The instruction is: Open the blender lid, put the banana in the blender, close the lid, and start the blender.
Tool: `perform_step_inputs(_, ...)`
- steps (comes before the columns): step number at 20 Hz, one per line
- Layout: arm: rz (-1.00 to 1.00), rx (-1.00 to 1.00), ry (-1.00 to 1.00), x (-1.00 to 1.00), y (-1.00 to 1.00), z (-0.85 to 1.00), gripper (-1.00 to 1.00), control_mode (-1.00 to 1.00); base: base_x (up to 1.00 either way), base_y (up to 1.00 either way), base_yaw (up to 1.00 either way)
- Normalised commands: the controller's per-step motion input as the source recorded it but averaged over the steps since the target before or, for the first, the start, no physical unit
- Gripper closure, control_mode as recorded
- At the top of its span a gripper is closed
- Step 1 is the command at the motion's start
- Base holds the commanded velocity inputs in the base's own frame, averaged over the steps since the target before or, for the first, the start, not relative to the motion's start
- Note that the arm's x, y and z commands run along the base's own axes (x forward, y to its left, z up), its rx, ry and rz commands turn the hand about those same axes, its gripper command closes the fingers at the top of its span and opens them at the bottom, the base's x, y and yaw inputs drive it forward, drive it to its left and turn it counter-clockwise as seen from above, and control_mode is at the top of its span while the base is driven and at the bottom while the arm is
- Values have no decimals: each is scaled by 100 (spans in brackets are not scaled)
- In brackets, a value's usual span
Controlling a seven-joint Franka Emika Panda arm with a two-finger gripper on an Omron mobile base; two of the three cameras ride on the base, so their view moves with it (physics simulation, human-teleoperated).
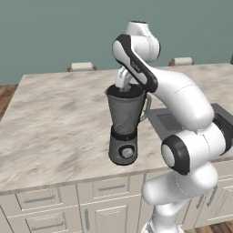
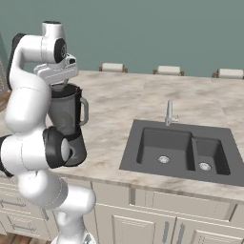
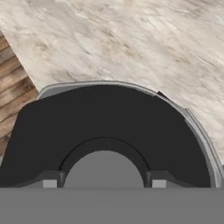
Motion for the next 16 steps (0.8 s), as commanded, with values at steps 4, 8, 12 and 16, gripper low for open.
perform_step_inputs(4, 0, 0, 0, 0, 1, -37, -100, -100, 0, 0, 0)
perform_step_inputs(8, 0, 0, 0, 0, 1, -14, -100, -100, 0, 0, 0)
perform_step_inputs(12, 0, 0, -2, -5, 0, 4, -100, -100, 0, 0, 0)
perform_step_inputs(16, 0, 0, -8, -29, 0, 39, -100, -100, 0, 0, 0)
